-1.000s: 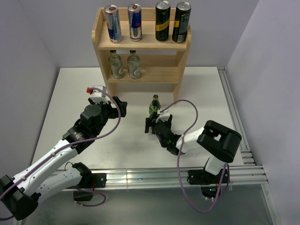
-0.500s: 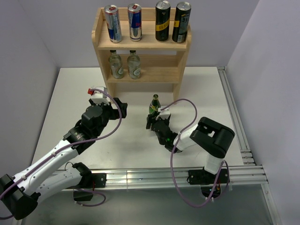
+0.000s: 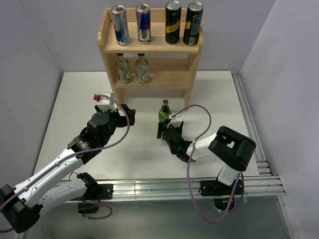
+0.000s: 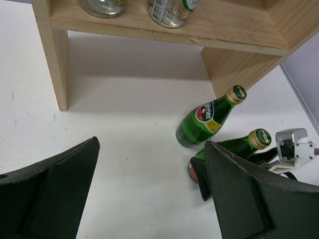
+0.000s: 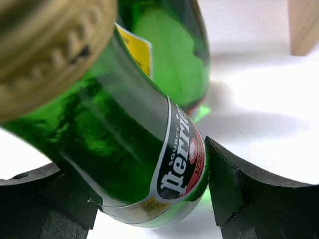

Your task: Place and organize the beverage onto the shelf

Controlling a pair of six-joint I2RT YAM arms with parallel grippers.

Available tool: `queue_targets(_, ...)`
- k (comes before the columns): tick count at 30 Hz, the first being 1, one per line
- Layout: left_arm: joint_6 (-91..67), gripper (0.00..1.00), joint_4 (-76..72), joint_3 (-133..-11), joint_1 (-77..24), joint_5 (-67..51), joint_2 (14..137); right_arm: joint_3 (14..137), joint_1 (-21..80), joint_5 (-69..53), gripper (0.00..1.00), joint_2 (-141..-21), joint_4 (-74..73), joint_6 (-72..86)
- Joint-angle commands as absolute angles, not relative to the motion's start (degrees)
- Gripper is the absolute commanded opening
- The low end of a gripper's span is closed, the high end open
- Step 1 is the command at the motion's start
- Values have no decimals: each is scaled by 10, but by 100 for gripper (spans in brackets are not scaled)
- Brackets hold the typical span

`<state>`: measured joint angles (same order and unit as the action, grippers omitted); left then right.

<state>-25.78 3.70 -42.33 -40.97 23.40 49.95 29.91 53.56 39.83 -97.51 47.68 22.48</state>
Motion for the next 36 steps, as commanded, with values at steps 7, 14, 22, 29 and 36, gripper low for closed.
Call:
queue_targets(7, -260, 93, 15, -415, -412, 250, 493, 320, 603, 498, 0, -777, 348, 232)
queue_targets(14, -265, 96, 22, -419, -412, 258, 489, 389, 622, 517, 0, -686, 286, 168)
queue_targets(22, -278, 99, 28, -422, -412, 272, 483, 522, 589, 473, 0, -711, 270, 47)
queue_targets(29, -278, 99, 37, -417, -412, 282, 465, 658, 506, 404, 0, -772, 220, 26)
queue_targets(36, -272, 99, 32, -412, -412, 285, 464, 731, 463, 375, 0, -832, 206, 9)
